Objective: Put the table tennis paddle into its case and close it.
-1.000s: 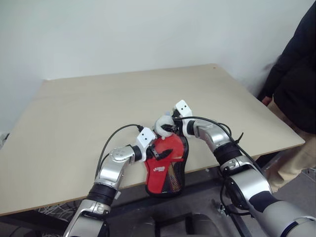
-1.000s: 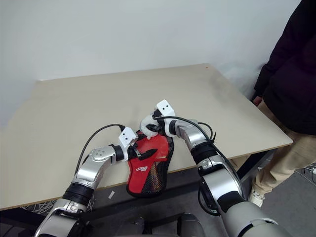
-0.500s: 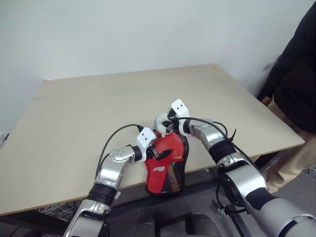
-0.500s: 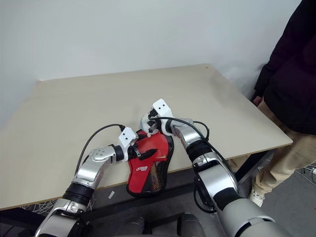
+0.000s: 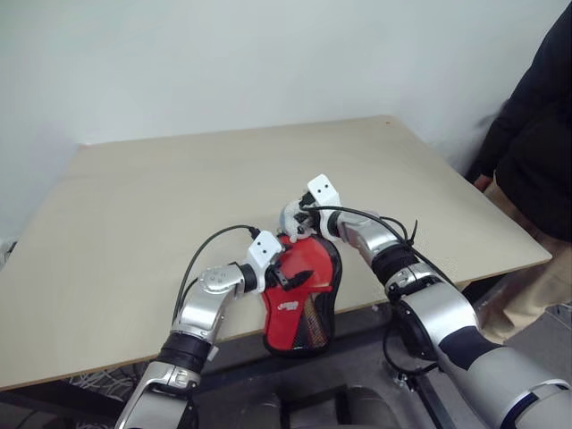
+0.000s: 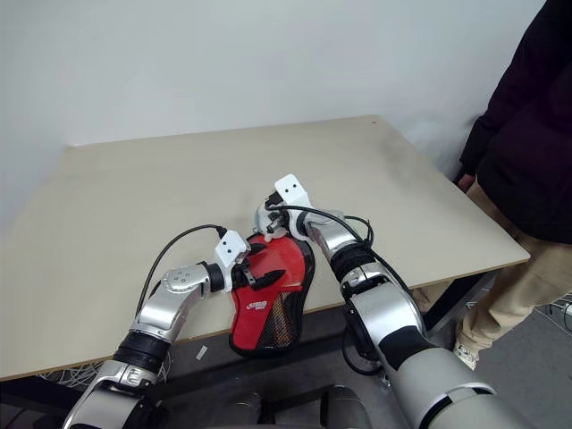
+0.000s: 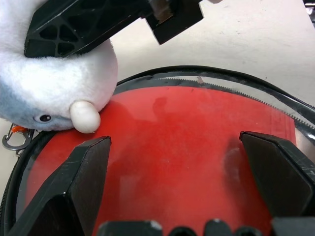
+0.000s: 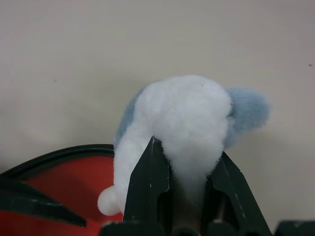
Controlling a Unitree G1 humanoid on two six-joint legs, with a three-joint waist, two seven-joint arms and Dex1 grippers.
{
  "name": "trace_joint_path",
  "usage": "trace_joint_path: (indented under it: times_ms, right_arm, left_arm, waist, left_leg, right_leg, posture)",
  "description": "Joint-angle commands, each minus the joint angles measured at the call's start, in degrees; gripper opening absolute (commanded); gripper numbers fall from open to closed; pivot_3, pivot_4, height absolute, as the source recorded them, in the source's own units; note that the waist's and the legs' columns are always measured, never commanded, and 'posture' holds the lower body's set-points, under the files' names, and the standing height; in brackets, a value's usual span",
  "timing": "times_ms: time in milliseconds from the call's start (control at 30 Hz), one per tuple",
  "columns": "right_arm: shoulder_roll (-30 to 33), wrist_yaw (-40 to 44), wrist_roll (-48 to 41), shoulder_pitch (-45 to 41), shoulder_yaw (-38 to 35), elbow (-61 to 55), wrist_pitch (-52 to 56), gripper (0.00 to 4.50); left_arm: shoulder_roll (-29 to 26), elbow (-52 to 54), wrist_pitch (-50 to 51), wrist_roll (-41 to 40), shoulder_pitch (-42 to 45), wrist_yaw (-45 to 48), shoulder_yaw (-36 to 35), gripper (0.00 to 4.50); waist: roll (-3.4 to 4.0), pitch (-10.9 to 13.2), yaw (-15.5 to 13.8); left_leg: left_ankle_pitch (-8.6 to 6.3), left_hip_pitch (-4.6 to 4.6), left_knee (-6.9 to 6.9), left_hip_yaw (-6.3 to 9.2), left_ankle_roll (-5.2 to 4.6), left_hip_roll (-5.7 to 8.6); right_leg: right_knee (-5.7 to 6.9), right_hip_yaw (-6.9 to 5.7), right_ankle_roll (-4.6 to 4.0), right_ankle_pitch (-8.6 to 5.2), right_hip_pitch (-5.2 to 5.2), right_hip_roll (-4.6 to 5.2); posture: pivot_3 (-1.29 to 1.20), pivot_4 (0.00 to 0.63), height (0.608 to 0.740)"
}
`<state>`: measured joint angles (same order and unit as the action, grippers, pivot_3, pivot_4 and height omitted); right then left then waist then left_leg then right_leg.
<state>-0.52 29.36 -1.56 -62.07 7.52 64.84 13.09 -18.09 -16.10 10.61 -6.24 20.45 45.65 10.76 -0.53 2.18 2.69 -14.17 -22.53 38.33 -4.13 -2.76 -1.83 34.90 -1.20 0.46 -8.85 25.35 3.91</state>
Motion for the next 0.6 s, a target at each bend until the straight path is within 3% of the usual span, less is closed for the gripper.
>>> trace_joint_path:
  times_ms: [33, 600]
  right_arm:
    - [1.1, -3.2, 0.8, -3.1, -2.0, 1.4, -1.7, 0.28]
    - [3.1, -7.3, 2.5, -6.0, -3.7, 6.4, -2.4, 0.28]
  left_arm:
    - [0.3, -0.8, 1.3, 1.2, -1.5, 0.6, 2.2, 4.50]
    - [0.6, 0.0, 1.7, 1.3, -2.3, 0.2, 2.2, 4.50]
  waist:
    - [0.00, 0.0, 0.0]
    - [0.00, 0.0, -0.1]
  left_leg:
    - [0.00, 0.00, 0.00, 0.00, 0.00, 0.00]
    - [0.02, -0.01, 0.00, 0.02, -0.03, 0.03]
  right_leg:
    - [0.00, 0.00, 0.00, 0.00, -0.01, 0.00]
    - [-0.01, 0.00, 0.00, 0.00, -0.02, 0.02]
  posture:
    - [0.00, 0.000, 0.740]
    - [0.00, 0.000, 0.740]
